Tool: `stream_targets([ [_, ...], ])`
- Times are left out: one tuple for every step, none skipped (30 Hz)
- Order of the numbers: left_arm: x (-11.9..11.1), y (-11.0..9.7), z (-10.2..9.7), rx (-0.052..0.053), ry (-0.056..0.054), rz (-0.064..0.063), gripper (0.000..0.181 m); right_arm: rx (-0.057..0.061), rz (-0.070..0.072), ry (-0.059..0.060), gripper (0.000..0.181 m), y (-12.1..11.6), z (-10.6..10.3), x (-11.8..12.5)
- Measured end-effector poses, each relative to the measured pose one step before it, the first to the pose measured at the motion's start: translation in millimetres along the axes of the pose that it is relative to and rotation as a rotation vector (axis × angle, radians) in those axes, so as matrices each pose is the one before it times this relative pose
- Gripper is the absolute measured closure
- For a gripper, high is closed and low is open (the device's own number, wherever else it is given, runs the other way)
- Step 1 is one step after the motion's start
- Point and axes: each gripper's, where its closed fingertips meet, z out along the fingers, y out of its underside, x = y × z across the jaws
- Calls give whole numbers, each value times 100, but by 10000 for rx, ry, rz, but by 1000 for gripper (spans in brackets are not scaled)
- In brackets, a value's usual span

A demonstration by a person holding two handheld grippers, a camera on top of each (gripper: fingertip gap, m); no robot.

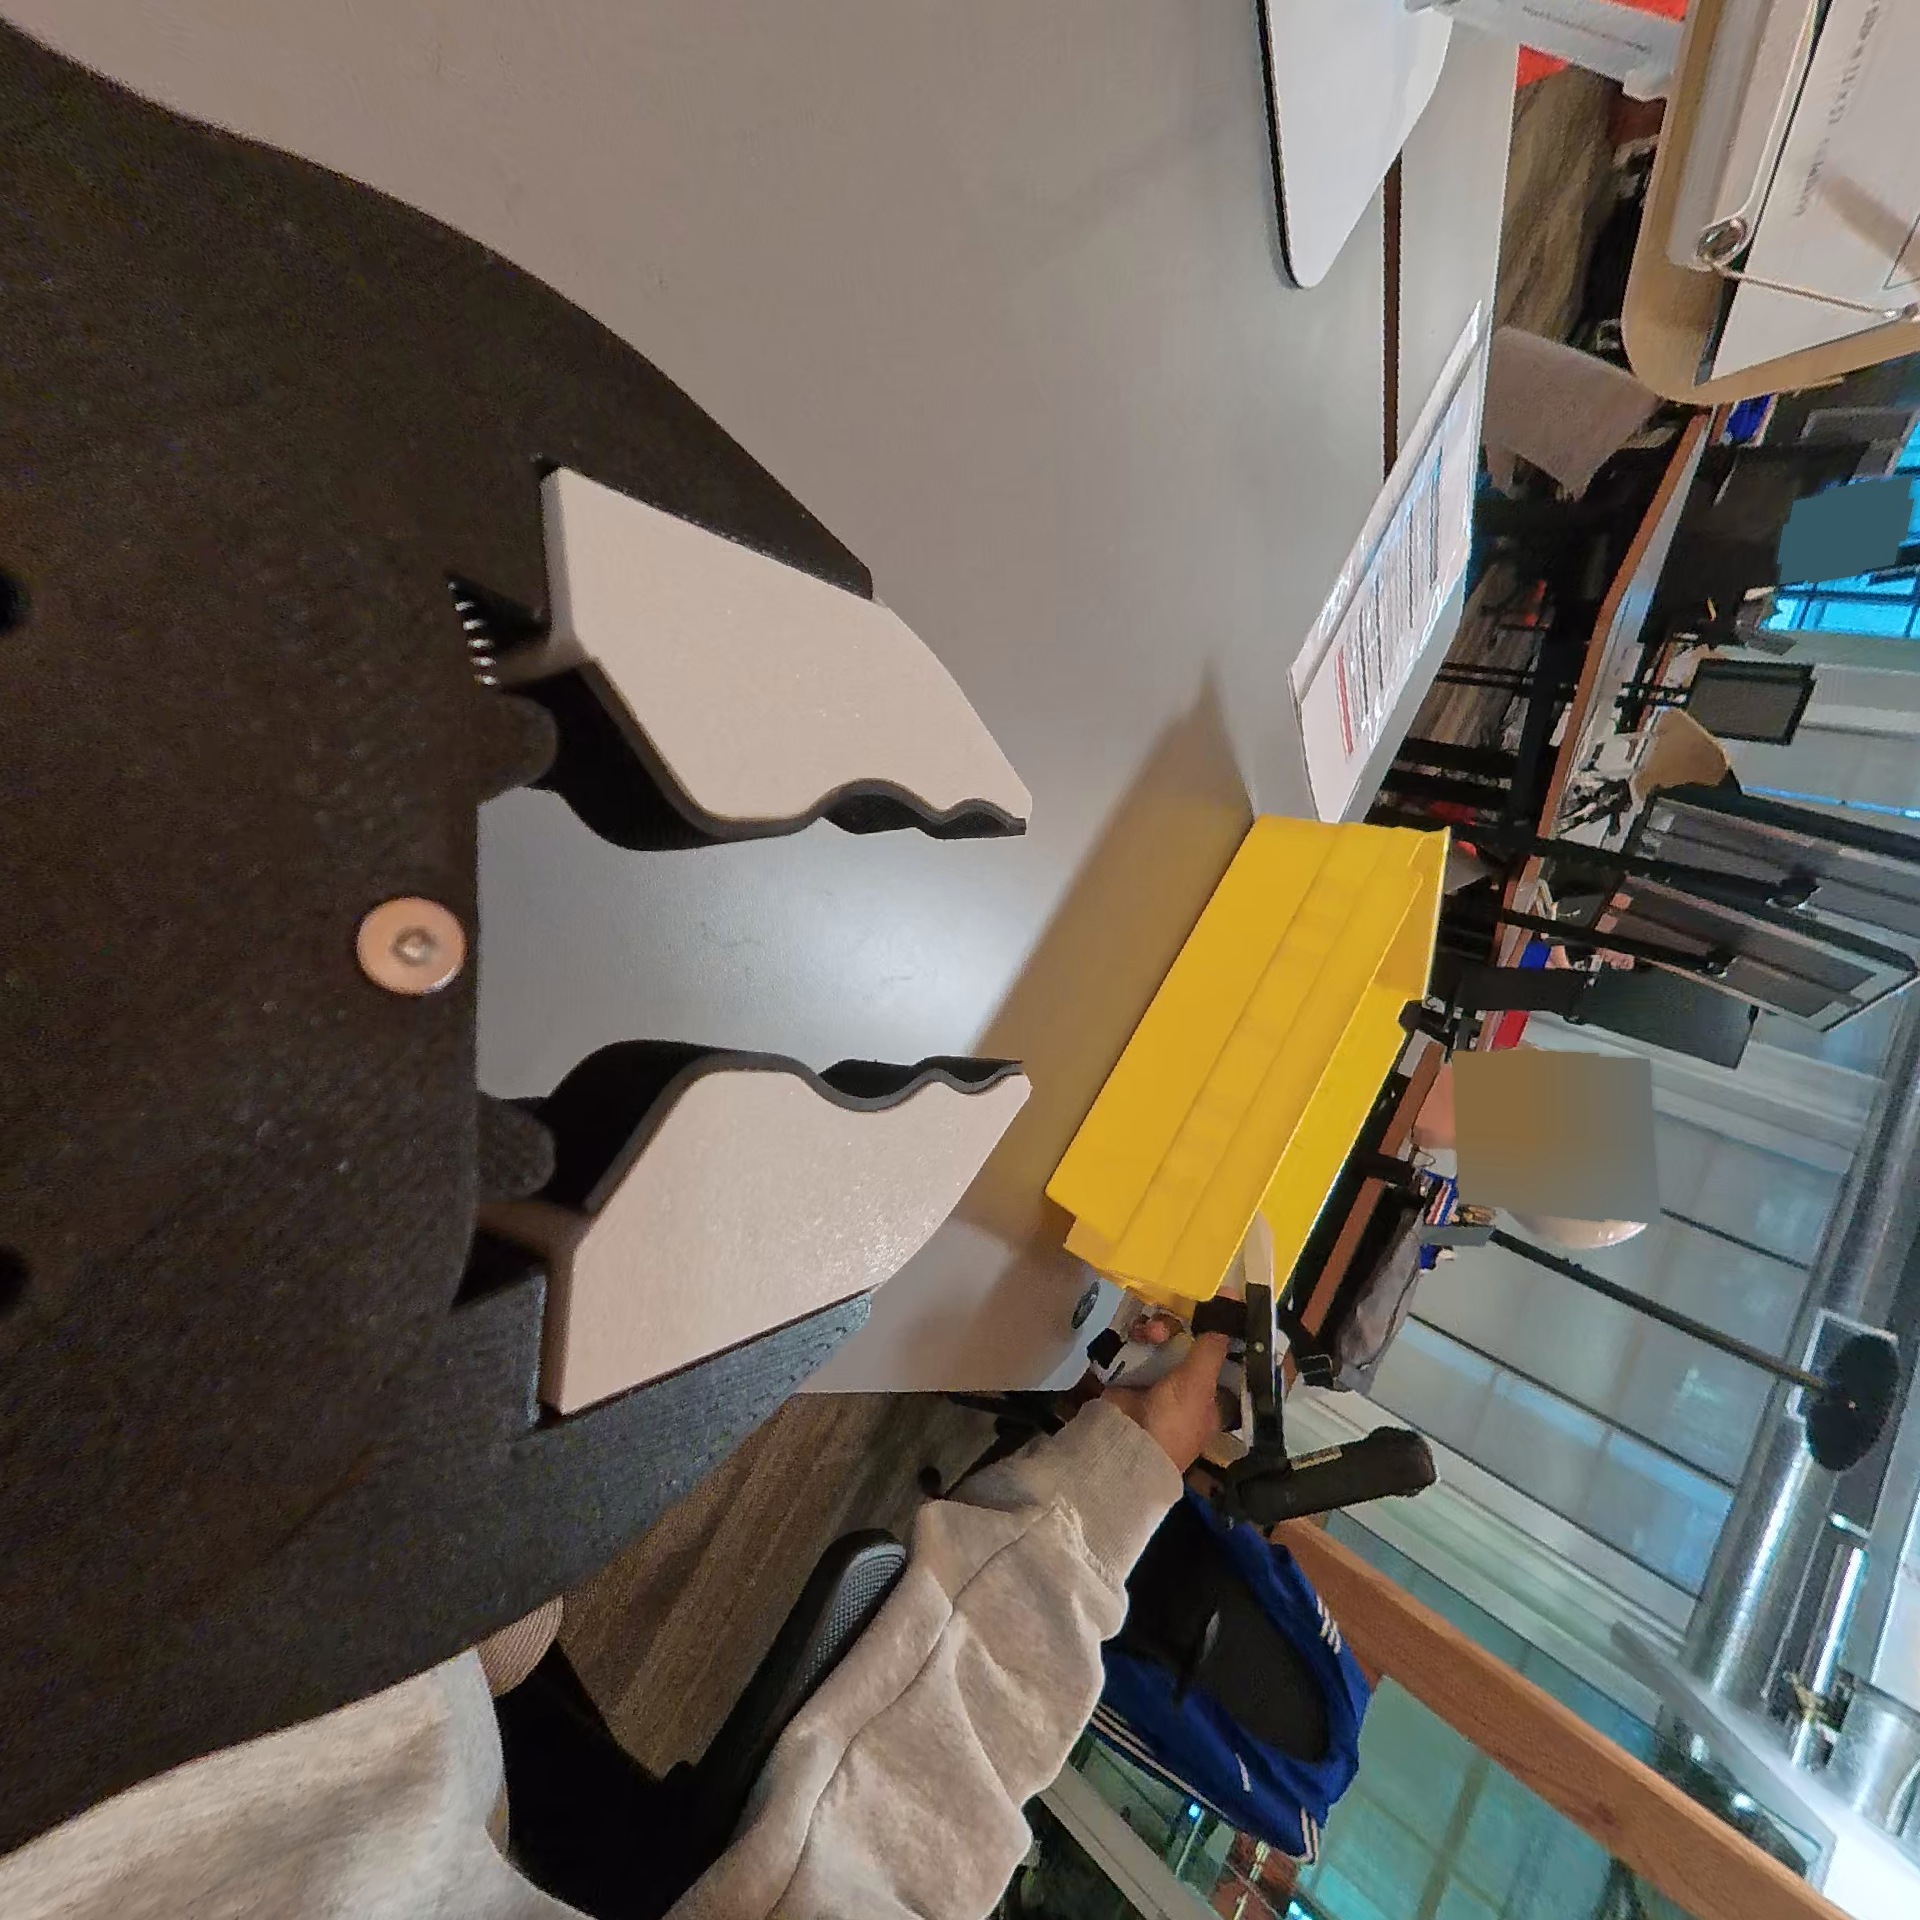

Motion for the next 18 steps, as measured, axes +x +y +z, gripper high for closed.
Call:
stream_targets([
  [-13, -7, -6, 9, 0, -7, 139, -75, -184, 57, 150, 76, 68, -56],
  [-16, -20, -7, 8, 2, -12, 139, -38, -122, 56, 152, 42, 41, -30],
  [-27, 6, -10, 4, -1, -10, 139, -10, -51, 61, 152, 28, 41, 36],
  [-22, 2, -5, 1, -3, -9, 139, -72, 13, 131, 156, 137, 42, 184],
  [-13, -5, -13, 1, -3, -7, 139, -155, 47, 179, 161, 296, 78, 274],
  [-5, -8, -4, 4, -1, -5, 139, -104, 50, 188, 164, 259, 122, 255],
  [-1, -4, -12, 3, 0, 0, 139, 14, 17, 143, 170, 82, 54, 187],
  [-11, 0, 0, 0, -6, 4, 140, 14, 29, 42, 175, 57, 36, 64],
  [-9, 6, -9, -3, -8, 7, 140, 27, 98, -64, 176, -9, 25, -47],
  [-12, 7, 10, -6, -7, 5, 140, 16, 107, -16, 176, -3, 9, 17],
  [-5, 20, 16, -7, -5, 4, 140, 6, 74, 8, 176, 1, 25, 7],
  [1, 26, 13, -11, -2, 2, 140, 6, 37, 14, 176, -17, 21, -1],
  [5, 25, 14, -11, 2, 3, 140, -5, 37, 9, 176, -3, 13, -8],
  [13, 17, 20, -10, 3, 8, 140, 4, 67, -19, 176, 0, 4, -9],
  [13, 23, 11, -13, -1, 10, 140, 5, 108, -40, 176, -8, 11, -30],
  [-5, 22, 15, -9, -2, 8, 140, 19, 139, -45, 175, -28, 12, -8],
  [-2, 9, 3, -5, -3, 7, 140, 82, 197, -78, 175, -79, 19, -43],
  [-3, 21, 16, -8, -2, 6, 140, 120, 296, -126, 175, -143, 8, -71],
])
